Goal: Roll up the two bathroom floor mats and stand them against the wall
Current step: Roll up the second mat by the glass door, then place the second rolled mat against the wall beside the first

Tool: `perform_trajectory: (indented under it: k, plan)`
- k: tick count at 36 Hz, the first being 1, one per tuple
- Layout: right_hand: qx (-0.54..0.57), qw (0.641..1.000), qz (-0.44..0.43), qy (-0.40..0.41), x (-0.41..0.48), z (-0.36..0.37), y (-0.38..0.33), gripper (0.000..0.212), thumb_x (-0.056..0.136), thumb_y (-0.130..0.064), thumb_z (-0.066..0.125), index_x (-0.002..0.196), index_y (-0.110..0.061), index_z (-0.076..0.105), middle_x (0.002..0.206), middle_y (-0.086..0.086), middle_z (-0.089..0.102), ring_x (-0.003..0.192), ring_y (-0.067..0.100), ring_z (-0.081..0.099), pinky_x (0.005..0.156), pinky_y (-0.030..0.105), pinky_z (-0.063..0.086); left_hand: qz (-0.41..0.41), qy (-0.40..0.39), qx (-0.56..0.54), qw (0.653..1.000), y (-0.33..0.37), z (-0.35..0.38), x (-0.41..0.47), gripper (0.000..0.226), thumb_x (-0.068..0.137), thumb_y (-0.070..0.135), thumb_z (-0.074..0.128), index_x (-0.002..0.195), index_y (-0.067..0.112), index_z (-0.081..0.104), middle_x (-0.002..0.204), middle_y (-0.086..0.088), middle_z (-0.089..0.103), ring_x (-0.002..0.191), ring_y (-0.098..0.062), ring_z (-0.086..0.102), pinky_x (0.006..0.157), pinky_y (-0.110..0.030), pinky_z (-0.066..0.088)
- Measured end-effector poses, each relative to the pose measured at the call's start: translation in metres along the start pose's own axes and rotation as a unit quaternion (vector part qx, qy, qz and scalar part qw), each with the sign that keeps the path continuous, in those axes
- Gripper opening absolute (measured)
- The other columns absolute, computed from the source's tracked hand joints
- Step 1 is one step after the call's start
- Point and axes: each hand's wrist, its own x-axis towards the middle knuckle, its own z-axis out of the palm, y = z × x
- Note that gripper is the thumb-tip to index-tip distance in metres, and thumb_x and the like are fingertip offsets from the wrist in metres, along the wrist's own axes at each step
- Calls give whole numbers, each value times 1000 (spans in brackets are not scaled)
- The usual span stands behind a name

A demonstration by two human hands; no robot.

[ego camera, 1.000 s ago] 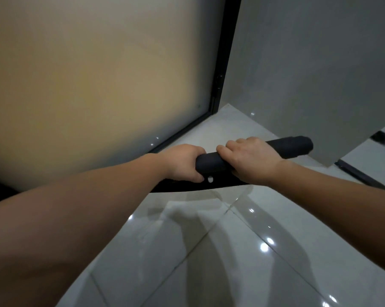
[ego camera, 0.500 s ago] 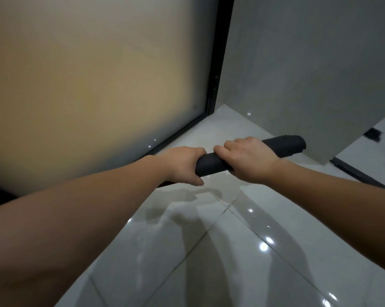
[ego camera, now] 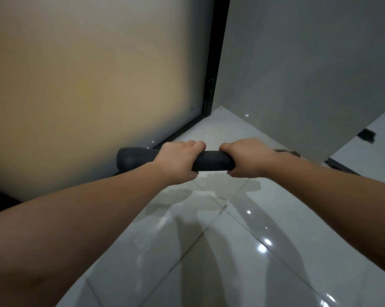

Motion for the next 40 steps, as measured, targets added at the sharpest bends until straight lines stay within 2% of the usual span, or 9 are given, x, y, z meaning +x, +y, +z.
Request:
perform_trajectory:
  k: [2,5,10,13,16,23,32,36,40]
  plan:
    - [-104,989,-48,94,-3,6,1,23,81,-25,57,103,-22,49,90,0,60,75,24,58,61,33,37,-29,-76,-70,994,-1,-3,2,49,70,42,67,111,27,46,98,6,62,89,-21,61,68,-33,46]
    - [-132,978,-83,139,-6,11,1,21,83,-22,55,104,-20,49,88,3,59,72,24,56,59,33,38,-42,-132,-140,980,1,-6,1,38,73,33,68,105,24,52,89,3,62,83,-22,60,65,-31,46]
    - [-71,995,-55,51,-4,7,7,32,77,-34,61,106,-27,48,92,-4,59,79,22,59,61,31,39,-38,-110,-110,987,0,-4,-3,26,74,28,63,97,25,52,87,3,63,77,-20,58,61,-29,40]
    - [-41,999,-22,13,-6,-1,21,29,71,-39,63,96,-33,50,84,-8,60,75,18,58,63,31,46,-47,-95,-115,988,-3,1,-6,25,74,28,62,97,25,52,86,3,63,77,-21,59,64,-31,47]
    - [-46,999,-6,-14,-9,-1,33,29,69,-39,64,95,-34,51,81,-9,61,73,17,58,60,28,42,-49,-98,-117,987,-7,7,-8,27,73,30,61,98,25,52,86,3,63,78,-22,59,68,-34,50]
    - [-50,996,8,-71,-2,1,20,24,69,-35,64,91,-35,54,72,-12,59,69,11,57,61,27,44,-53,-129,-197,971,-19,27,-21,27,69,29,64,94,27,52,84,4,63,77,-19,60,59,-28,41]
    - [-109,976,-79,-173,66,-36,-55,19,71,-30,66,86,-34,55,72,-12,55,72,11,56,65,29,44,-165,-152,-316,922,-58,42,-81,32,66,27,66,96,26,53,85,3,60,78,-19,60,68,-33,52]
    - [-113,972,-140,-150,96,-23,-84,20,71,-32,64,89,-34,55,77,-10,58,73,14,56,64,29,43,-219,-146,-311,913,-81,42,-112,31,69,25,66,96,26,52,85,2,60,76,-19,60,63,-31,47]
    - [-91,966,-211,-118,117,10,-100,20,72,-33,61,90,-33,53,81,-9,60,74,15,57,67,32,49,-253,-171,-303,903,-92,53,-138,34,70,27,68,101,25,54,89,-1,62,79,-20,61,68,-34,52]
